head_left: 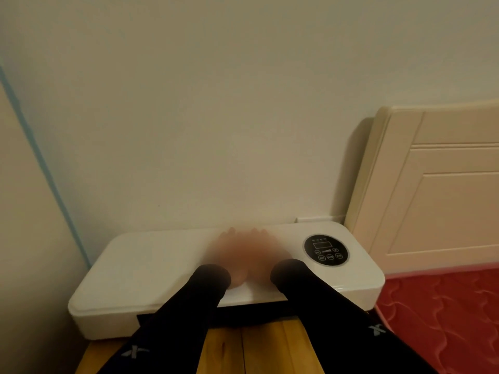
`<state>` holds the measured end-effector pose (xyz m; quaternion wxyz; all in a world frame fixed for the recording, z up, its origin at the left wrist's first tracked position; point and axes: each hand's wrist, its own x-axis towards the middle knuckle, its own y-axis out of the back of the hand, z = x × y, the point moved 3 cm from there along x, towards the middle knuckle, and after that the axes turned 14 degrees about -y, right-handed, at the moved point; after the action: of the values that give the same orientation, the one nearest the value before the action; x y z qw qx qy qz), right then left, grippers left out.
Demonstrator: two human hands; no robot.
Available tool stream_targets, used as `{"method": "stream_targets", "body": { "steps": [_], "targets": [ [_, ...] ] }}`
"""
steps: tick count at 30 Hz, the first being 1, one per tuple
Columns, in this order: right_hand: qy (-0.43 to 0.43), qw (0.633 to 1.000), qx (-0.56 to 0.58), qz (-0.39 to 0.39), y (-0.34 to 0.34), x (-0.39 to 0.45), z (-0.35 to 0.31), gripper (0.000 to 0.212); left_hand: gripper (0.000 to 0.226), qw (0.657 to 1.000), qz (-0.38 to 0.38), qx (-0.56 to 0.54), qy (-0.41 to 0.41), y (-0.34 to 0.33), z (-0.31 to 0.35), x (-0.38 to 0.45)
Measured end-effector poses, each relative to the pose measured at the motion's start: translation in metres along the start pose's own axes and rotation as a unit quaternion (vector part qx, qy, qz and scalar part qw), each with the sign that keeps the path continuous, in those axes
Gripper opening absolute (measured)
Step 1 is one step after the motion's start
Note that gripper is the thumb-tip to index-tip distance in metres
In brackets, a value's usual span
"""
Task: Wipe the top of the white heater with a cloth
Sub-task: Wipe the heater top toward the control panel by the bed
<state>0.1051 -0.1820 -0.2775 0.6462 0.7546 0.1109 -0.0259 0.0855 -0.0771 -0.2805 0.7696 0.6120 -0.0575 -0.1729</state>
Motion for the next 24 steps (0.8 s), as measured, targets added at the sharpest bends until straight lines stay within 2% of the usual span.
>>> {"method": "stream_targets", "body": {
  "steps": [7,15,24],
  "targets": [
    [0.000,1.000,-0.014,-0.002,-0.002,-0.025,0.003,0.067,0.068,1.000,-0.005,0.016,0.003,-0.004,0.015,-0.022],
    [0.009,1.000,-0.015,0.010,-0.004,-0.070,0.013,0.064,0.080,0.999,-0.006,0.041,-0.010,-0.012,0.039,-0.056],
    [0.012,1.000,-0.011,0.011,-0.008,-0.101,0.023,0.073,0.088,0.999,0.018,0.034,-0.021,-0.022,0.062,-0.078]
  ]
}}
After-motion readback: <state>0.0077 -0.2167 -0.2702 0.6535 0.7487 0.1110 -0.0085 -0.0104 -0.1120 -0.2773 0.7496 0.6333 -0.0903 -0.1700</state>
